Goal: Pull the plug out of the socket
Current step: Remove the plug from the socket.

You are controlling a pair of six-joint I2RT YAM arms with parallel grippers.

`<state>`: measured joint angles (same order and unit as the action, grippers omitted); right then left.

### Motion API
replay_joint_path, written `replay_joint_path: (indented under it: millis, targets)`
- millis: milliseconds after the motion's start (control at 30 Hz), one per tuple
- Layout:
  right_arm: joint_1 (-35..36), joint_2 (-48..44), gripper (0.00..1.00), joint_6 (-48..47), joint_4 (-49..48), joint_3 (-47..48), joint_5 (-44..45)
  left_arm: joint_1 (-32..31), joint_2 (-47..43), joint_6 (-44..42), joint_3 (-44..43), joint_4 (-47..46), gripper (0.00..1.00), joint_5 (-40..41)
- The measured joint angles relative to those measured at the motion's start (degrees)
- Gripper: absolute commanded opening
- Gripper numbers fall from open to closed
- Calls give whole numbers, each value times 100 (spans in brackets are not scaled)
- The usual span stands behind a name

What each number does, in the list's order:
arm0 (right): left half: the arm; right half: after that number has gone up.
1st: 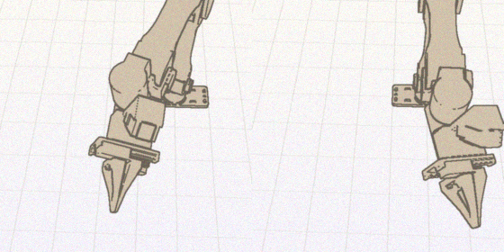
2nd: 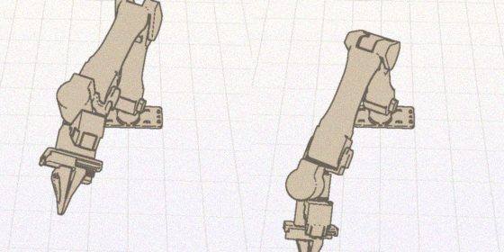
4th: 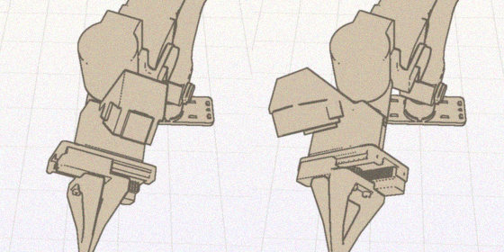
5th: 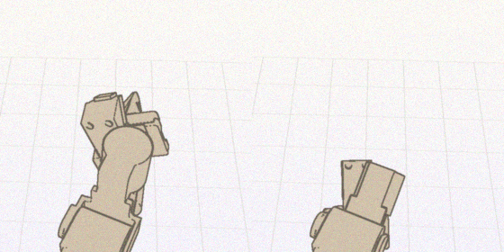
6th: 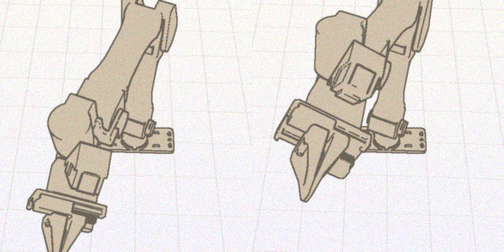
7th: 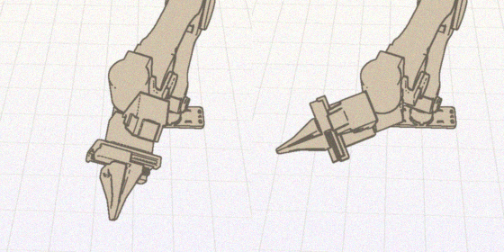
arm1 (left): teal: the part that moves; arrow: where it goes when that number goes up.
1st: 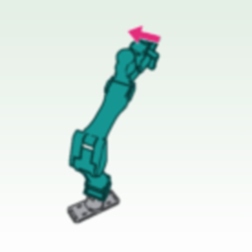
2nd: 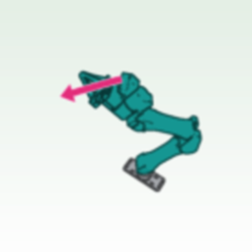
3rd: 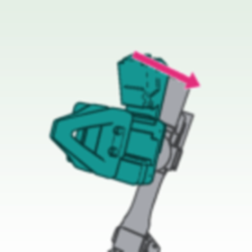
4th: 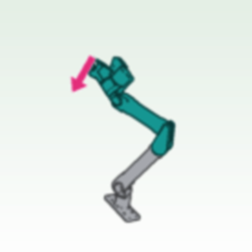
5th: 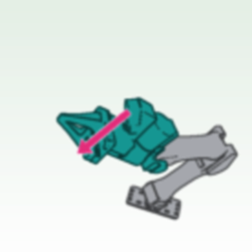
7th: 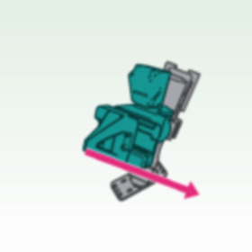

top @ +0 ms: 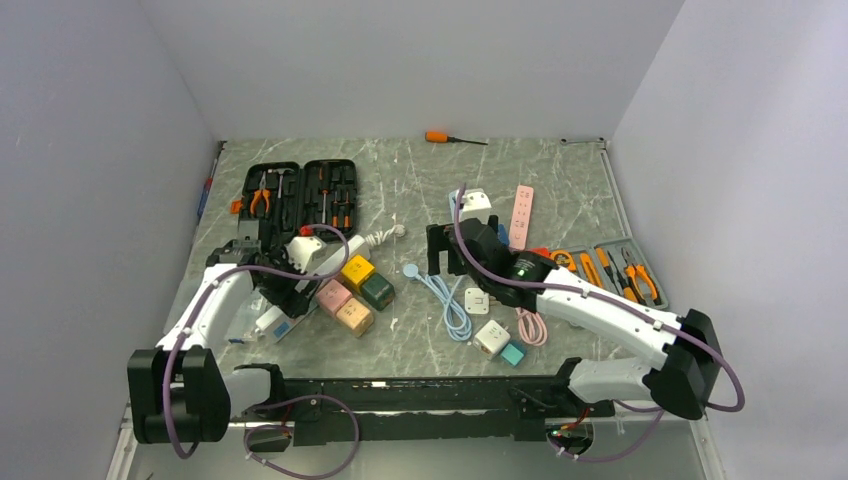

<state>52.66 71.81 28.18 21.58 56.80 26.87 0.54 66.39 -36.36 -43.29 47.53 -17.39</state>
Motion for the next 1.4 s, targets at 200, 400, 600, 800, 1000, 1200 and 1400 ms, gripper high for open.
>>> replay_joint_path:
  millis: [200,400,600,800,1000,1200,1400]
  targets:
    - [-2,-221,96,20,-175,-319,13,-175,92,37,216,-404,64,256]
    - [-2,-219,96,74,-330,-538,9,-684,254,260,350,-538,28,289]
    - [-2,-219,96,96,-446,-848,-17,-1287,245,452,262,-579,21,286]
    - [0,-219,97,96,-535,-914,-39,-1742,647,754,-74,-573,9,385]
    - [92,-109,98,122,-743,-966,-44,-2013,1080,1104,-374,-684,0,330]
    - [415,684,98,127,-973,-874,-37,-2015,1113,1182,-374,-734,0,247]
    - [610,1523,98,-44,-1217,-420,-129,-2011,903,1025,-315,-695,0,212]
